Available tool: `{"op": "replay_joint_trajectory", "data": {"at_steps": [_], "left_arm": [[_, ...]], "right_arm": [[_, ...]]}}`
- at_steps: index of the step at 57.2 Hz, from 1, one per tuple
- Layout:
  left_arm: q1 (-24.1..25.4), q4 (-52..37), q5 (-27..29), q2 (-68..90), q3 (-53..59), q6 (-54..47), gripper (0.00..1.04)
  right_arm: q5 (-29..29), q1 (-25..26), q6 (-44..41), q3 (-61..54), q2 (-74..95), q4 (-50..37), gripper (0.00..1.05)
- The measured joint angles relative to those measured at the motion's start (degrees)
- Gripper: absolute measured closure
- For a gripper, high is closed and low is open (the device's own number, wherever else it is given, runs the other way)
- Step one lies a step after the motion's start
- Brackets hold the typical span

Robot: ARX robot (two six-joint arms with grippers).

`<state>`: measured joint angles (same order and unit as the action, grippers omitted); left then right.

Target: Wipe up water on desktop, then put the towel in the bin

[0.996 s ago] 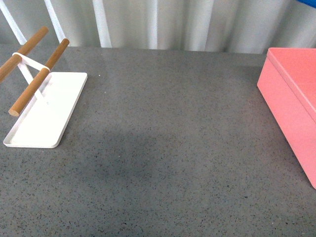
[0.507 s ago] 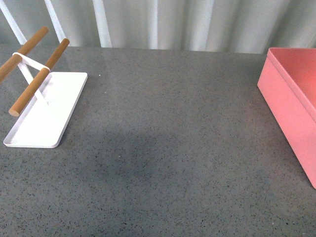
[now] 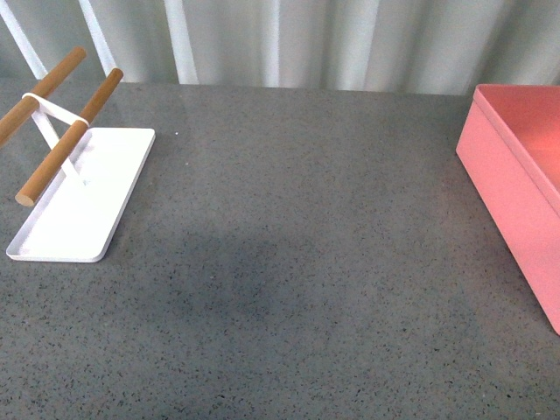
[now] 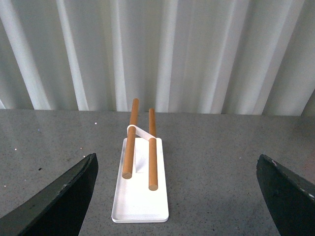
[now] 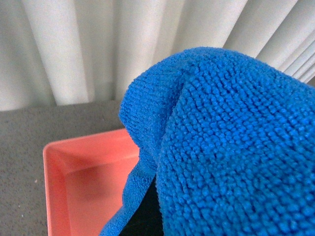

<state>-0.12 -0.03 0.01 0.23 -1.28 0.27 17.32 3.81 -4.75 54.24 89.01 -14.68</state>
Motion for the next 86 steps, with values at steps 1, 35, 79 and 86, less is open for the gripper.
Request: {"op": "replay_joint_trajectory", "data": {"at_steps": [1, 35, 79, 86], "left_arm": [[0.0, 0.0, 0.0, 0.0, 0.0, 0.0, 0.07], [0.0, 0.0, 0.0, 0.0, 0.0, 0.0, 0.07], [0.0, 0.0, 0.0, 0.0, 0.0, 0.0, 0.07], [0.0, 0.0, 0.0, 0.0, 0.0, 0.0, 0.07]], "right_arm": [[-0.1, 0.0, 0.0, 0.0, -0.1, -0.1, 0.99], [6.7, 0.0, 3.7, 2.4, 5.9, 17.4, 0.23], [6.8, 0.1, 3.8, 2.4, 5.9, 17.4, 0.07], [6.4, 0.2, 3.8, 2.3, 5.9, 17.1, 0.07]]}}
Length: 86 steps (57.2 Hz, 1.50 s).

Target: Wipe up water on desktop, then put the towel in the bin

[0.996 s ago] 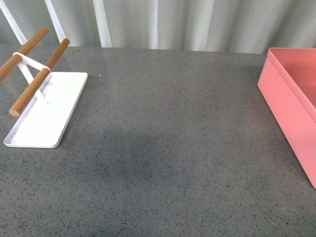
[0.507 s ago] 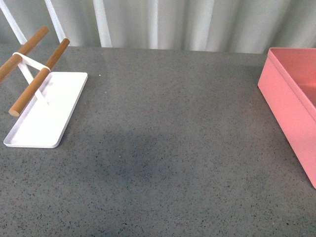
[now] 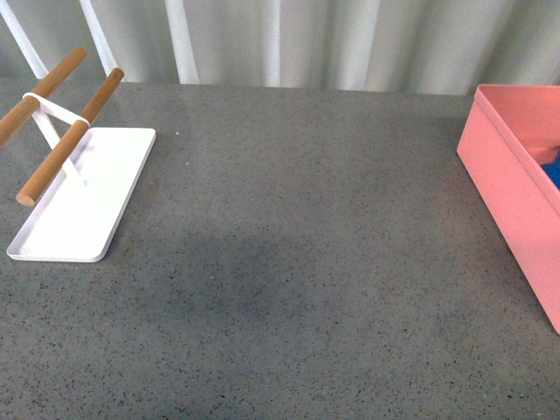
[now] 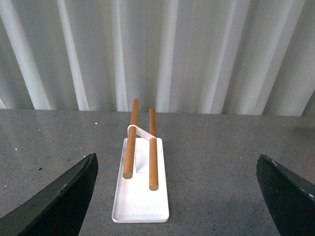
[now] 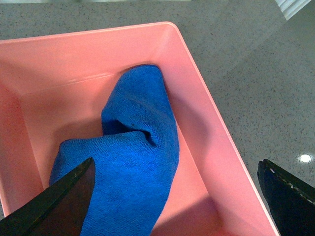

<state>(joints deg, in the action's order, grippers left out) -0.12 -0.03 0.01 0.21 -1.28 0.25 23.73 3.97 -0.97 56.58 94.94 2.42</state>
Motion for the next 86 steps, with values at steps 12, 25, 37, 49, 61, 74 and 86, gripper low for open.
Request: {"op": "replay_joint_trajectory", "data": {"at_steps": [12, 25, 37, 49, 61, 74, 86], "left_arm": [[0.0, 0.0, 0.0, 0.0, 0.0, 0.0, 0.07], [0.0, 0.0, 0.0, 0.0, 0.0, 0.0, 0.07], [0.0, 0.0, 0.0, 0.0, 0.0, 0.0, 0.07], [0.0, 0.0, 0.0, 0.0, 0.0, 0.0, 0.07], [0.0, 0.0, 0.0, 0.0, 0.0, 0.0, 0.07], [0.0, 0.0, 0.0, 0.0, 0.0, 0.0, 0.07], [0.0, 0.0, 0.0, 0.0, 0.0, 0.0, 0.07]], "right_arm": [[-28.3, 1.2, 0.4, -21.4, -3.4, -51.0, 0.40], [-27.4, -0.4, 0.4, -35.0, -14.5, -60.8, 0.85], [-23.8, -3.3, 0.4, -42.2, -21.8, -60.5, 1.01], [-23.8, -3.9, 0.4, -47.5, -29.5, -57.9, 1.01], [-23.8, -3.9, 0.4, -52.5, -34.3, -57.6, 1.01], [-23.8, -3.9, 0.4, -54.6, -44.5, -49.9, 1.01], [-23.8, -3.9, 0.4, -55.3, -53.3, -42.6, 1.01]]}}
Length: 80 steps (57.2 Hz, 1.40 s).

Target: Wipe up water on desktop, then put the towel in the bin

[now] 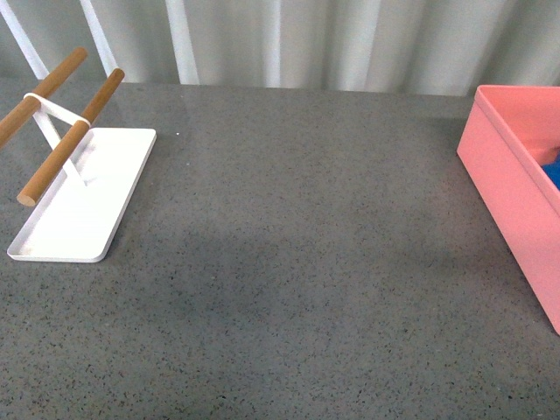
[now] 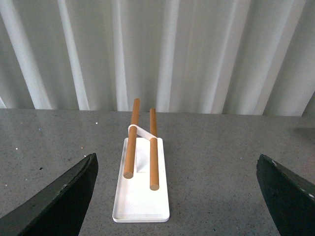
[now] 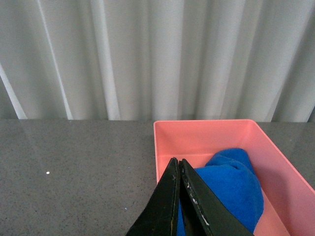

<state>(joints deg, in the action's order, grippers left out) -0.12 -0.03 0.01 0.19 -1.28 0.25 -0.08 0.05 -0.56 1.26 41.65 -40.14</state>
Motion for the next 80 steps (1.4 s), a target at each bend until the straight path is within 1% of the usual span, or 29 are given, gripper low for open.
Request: {"op": "replay_joint_trajectory", "data": {"at_steps": [13, 34, 70, 75, 80], "left_arm": [[0.0, 0.0, 0.0, 0.0, 0.0, 0.0, 0.07], [0.0, 0.0, 0.0, 0.0, 0.0, 0.0, 0.07], [0.0, 0.0, 0.0, 0.0, 0.0, 0.0, 0.07], [0.0, 0.0, 0.0, 0.0, 0.0, 0.0, 0.07], [0.0, 0.0, 0.0, 0.0, 0.0, 0.0, 0.07]], "right_arm": [[0.0, 0.0, 0.0, -0.2, -10.1, 9.1, 1.01], [0.0, 0.0, 0.0, -0.3, -20.8, 19.2, 1.01], [0.0, 0.0, 0.0, -0.3, -31.6, 29.9, 1.01], [0.0, 0.0, 0.0, -0.3, -38.0, 38.4, 1.01], [0.0, 0.0, 0.0, -0.2, -41.2, 39.8, 1.01]]}}
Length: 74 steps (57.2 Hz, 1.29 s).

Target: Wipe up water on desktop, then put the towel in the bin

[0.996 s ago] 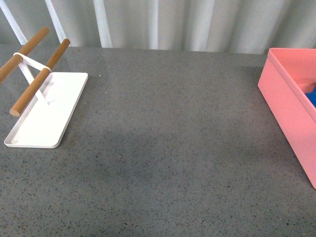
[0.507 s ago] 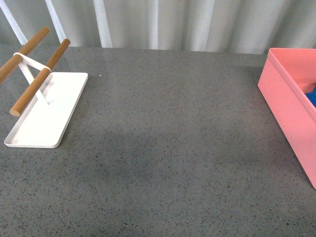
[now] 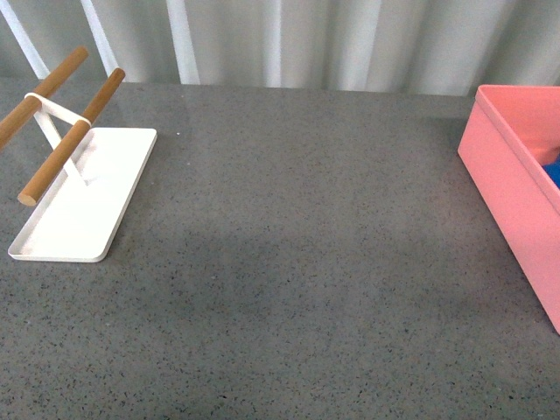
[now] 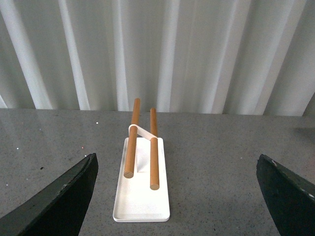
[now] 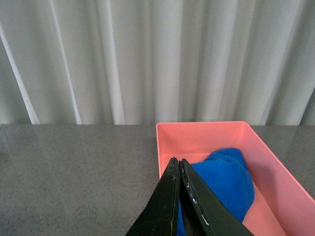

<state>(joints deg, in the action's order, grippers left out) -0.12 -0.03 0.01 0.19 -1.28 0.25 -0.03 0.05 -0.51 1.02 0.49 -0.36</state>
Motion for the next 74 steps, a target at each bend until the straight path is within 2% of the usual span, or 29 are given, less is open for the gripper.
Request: {"op": "replay_joint_trajectory", "data": {"at_steps": [14, 47, 52, 74], "left_arm": [[0.0, 0.0, 0.0, 0.0, 0.0, 0.0, 0.07], [0.0, 0.0, 0.0, 0.0, 0.0, 0.0, 0.07], [0.0, 0.0, 0.0, 0.0, 0.0, 0.0, 0.07], [0.0, 0.0, 0.0, 0.0, 0.0, 0.0, 0.07]], "right_arm": [[0.0, 0.0, 0.0, 0.0, -0.2, 0.3, 1.01], [0.0, 0.0, 0.1, 0.0, -0.2, 0.3, 0.05], [0.0, 0.0, 0.2, 0.0, -0.2, 0.3, 0.08], [0.0, 0.0, 0.3, 0.0, -0.2, 0.3, 0.07]]}}
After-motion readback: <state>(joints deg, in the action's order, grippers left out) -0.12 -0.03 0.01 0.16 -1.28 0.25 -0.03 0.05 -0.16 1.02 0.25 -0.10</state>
